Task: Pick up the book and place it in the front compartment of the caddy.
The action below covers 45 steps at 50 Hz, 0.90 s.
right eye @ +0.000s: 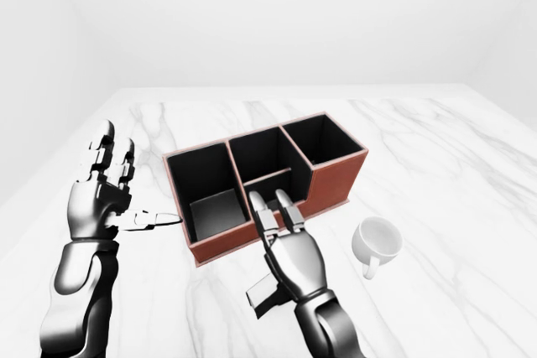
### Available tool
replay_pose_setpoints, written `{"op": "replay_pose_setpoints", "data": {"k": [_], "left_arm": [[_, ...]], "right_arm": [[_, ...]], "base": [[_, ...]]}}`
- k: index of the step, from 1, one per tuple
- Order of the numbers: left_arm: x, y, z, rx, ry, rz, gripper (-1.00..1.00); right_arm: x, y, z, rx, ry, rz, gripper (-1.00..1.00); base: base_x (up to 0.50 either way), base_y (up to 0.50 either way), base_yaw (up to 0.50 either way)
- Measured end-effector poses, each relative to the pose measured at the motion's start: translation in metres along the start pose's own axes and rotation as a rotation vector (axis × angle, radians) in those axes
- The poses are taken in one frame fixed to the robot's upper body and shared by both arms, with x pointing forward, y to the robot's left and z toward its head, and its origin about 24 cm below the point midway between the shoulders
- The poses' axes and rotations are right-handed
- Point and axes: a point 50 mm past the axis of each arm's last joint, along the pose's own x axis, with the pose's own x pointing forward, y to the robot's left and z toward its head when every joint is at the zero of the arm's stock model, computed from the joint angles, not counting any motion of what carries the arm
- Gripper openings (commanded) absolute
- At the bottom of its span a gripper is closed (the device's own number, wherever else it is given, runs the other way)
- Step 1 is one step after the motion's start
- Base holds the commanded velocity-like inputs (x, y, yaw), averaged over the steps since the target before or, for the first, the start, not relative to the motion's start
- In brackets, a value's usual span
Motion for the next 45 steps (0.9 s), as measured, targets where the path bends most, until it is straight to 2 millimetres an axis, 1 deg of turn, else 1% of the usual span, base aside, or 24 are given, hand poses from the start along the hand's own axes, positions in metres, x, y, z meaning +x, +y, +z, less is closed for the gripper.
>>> {"op": "replay_pose_setpoints", "data": {"k": [26, 45], "left_arm": [[0.0, 0.0, 0.0, 0.001, 0.0, 0.001, 1.0], [0.0, 0.0, 0.0, 0.003, 0.0, 0.0, 1.0]], "right_arm": [[-0.006, 0.017, 0.001, -0.018, -0.008, 0.034, 1.0], [-0.008, 0.03, -0.003, -0.027, 0.005, 0.054, 1.0]], "base": [[0.0, 0.0, 0.0], [0.0, 0.0, 0.0]]}}
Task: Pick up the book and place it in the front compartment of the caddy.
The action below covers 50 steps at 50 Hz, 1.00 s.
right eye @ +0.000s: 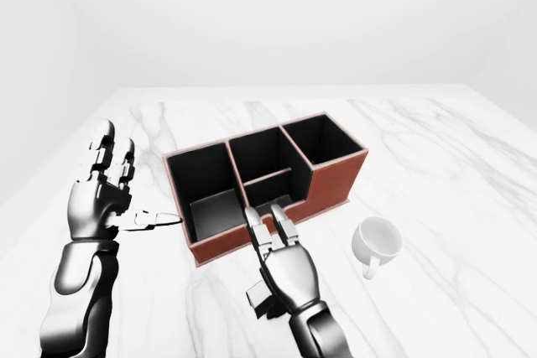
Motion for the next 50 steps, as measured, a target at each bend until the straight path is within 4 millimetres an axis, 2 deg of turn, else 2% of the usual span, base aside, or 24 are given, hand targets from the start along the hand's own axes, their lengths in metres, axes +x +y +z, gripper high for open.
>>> {"op": "replay_pose_setpoints", "data": {"k": [50], "left_arm": [[0.0, 0.0, 0.0, 0.003, 0.001, 0.003, 1.0]], "right_arm": [[0.001, 0.024, -0.009, -0.027, 0.03, 0.037, 1.0]], "base": [[0.0, 0.0, 0.0]]}}
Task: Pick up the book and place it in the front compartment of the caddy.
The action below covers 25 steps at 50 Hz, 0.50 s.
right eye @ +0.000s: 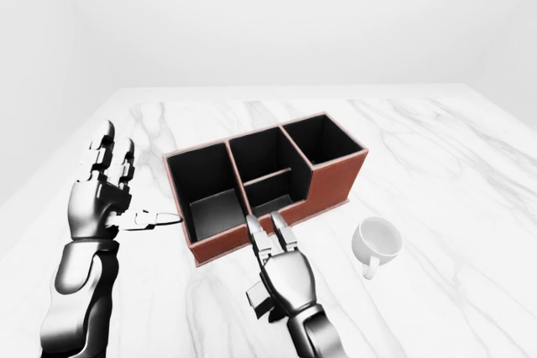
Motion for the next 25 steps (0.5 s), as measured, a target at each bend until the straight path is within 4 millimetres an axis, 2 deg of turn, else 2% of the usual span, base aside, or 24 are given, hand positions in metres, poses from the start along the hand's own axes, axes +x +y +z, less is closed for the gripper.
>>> {"op": "replay_pose_setpoints", "data": {"k": [25], "left_arm": [[0.0, 0.0001, 0.0001, 0.001, 0.0, 0.0, 1.0]], "right_arm": [[0.0004, 0.0049, -0.002, -0.003, 0.006, 0.008, 1.0]], "base": [[0.0, 0.0, 0.0]]}}
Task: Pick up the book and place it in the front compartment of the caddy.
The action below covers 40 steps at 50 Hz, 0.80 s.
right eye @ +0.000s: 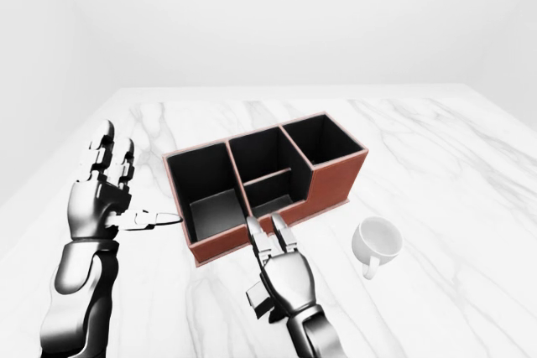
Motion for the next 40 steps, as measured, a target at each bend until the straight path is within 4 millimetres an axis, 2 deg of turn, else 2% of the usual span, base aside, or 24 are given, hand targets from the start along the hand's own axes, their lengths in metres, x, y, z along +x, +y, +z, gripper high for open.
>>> {"op": "replay_pose_setpoints", "data": {"k": [14, 15, 16, 18, 40], "left_arm": [[0.0, 0.0, 0.0, 0.0, 0.0, 0.001, 1.0], [0.0, 0.0, 0.0001, 0.0, 0.0, 0.001, 1.0], [0.0, 0.0, 0.0001, 0.0, 0.0, 0.001, 1.0], [0.0, 0.0, 0.0001, 0.0, 0.0, 0.0, 1.0], [0.0003, 0.0007, 0.0006, -0.001, -0.003, 0.003, 1.0]], "right_arm": [[-0.0002, 0.0022, -0.0011, -0.002, 0.004, 0.004, 1.0], [-0.0003, 0.0022, -0.0011, -0.002, 0.004, 0.004, 0.8], [-0.0002, 0.0021, -0.0012, -0.002, 0.005, 0.003, 0.1], [-0.0003, 0.0025, -0.0012, -0.001, 0.005, 0.007, -1.0], [0.0018, -0.003, -0.0016, -0.005, 0.004, 0.014, -1.0]], "base": [[0.0, 0.0, 0.0], [0.0, 0.0, 0.0], [0.0, 0.0, 0.0], [0.0, 0.0, 0.0], [0.0, 0.0, 0.0]]}}
